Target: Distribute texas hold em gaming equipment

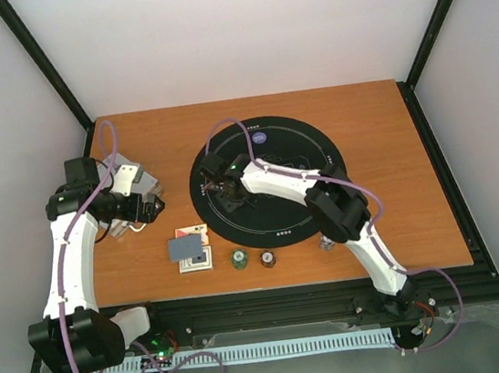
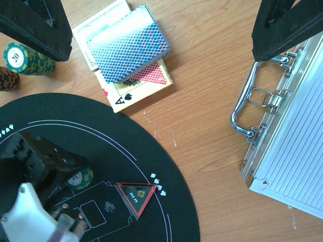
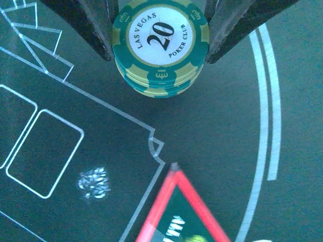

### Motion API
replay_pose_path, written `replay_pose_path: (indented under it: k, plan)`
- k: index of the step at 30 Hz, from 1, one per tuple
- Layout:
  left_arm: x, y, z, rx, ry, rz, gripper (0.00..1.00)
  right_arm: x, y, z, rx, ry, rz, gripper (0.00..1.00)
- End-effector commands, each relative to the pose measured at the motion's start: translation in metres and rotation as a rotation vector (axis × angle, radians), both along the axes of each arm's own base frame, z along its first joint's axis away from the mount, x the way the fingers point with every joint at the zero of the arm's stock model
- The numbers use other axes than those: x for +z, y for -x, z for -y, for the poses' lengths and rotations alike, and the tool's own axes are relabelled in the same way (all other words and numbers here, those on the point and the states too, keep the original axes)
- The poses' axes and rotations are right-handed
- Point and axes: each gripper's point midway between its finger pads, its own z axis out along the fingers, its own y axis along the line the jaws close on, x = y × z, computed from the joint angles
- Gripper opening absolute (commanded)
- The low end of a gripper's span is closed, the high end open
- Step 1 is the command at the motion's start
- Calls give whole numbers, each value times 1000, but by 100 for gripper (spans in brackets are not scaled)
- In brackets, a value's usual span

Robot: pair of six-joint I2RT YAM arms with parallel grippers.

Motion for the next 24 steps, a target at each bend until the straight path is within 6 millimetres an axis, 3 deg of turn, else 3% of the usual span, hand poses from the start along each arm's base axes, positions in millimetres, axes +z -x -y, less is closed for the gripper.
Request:
replay_pose_path:
  k: [1, 7, 13, 20, 24]
  plan:
    - [16, -5, -2, 5, -1, 38, 100, 1, -23, -4, 12, -13, 13, 19]
    - [15, -3, -1, -1, 0, 35, 100, -27, -30, -10, 24, 8, -25, 20]
    - [16, -4, -3, -4, -14, 42, 100, -40, -32, -24, 30, -23, -67, 20]
    - [18, -6, -4, -1, -19, 48, 100, -46, -34, -43, 43, -79, -106, 21]
    - [17, -5, -4, 1, -21, 44, 100, -35, -37, -45, 44, -87, -93, 21]
